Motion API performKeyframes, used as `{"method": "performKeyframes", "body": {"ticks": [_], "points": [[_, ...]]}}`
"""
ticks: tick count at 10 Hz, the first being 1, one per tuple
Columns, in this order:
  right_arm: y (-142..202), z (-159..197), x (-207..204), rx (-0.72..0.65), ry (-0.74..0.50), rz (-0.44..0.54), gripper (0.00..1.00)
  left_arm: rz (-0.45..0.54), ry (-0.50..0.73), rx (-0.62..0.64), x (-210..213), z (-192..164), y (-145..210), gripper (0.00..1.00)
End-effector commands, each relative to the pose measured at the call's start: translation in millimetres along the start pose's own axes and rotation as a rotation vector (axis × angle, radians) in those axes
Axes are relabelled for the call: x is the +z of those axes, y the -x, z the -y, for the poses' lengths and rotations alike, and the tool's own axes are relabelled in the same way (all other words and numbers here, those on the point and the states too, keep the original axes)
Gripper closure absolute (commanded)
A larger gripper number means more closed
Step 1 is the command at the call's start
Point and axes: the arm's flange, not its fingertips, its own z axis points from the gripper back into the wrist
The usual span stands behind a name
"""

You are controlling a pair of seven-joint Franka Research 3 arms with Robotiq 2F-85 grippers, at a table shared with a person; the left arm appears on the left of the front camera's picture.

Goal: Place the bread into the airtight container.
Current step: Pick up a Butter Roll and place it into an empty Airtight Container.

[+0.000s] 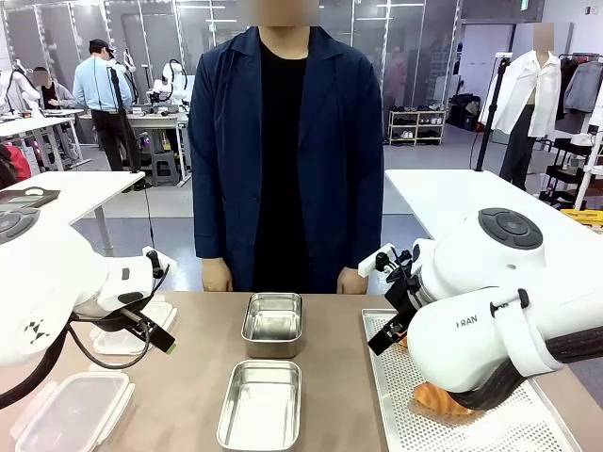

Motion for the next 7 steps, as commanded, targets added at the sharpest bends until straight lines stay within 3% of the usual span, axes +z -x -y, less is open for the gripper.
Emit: {"method": "performKeyframes", "body": {"ticks": [1,3,4,7], "points": [[0,0,0,0.000,0.000,0.000,0.00,0.000,0.000,0.000,0,0,0,0.00],[-30,37,60,-0.015,0.057,0.002,0.00,0.005,0.037,0.065,45,-19,-31,0.00],[-44,50,99,-0.021,0.025,-0.007,0.00,0.006,0.060,0.079,79,-29,-48,0.00],[-69,82,238,-0.020,-0.025,-0.020,0.00,0.040,0.156,0.134,230,-63,-98,0.00]]}}
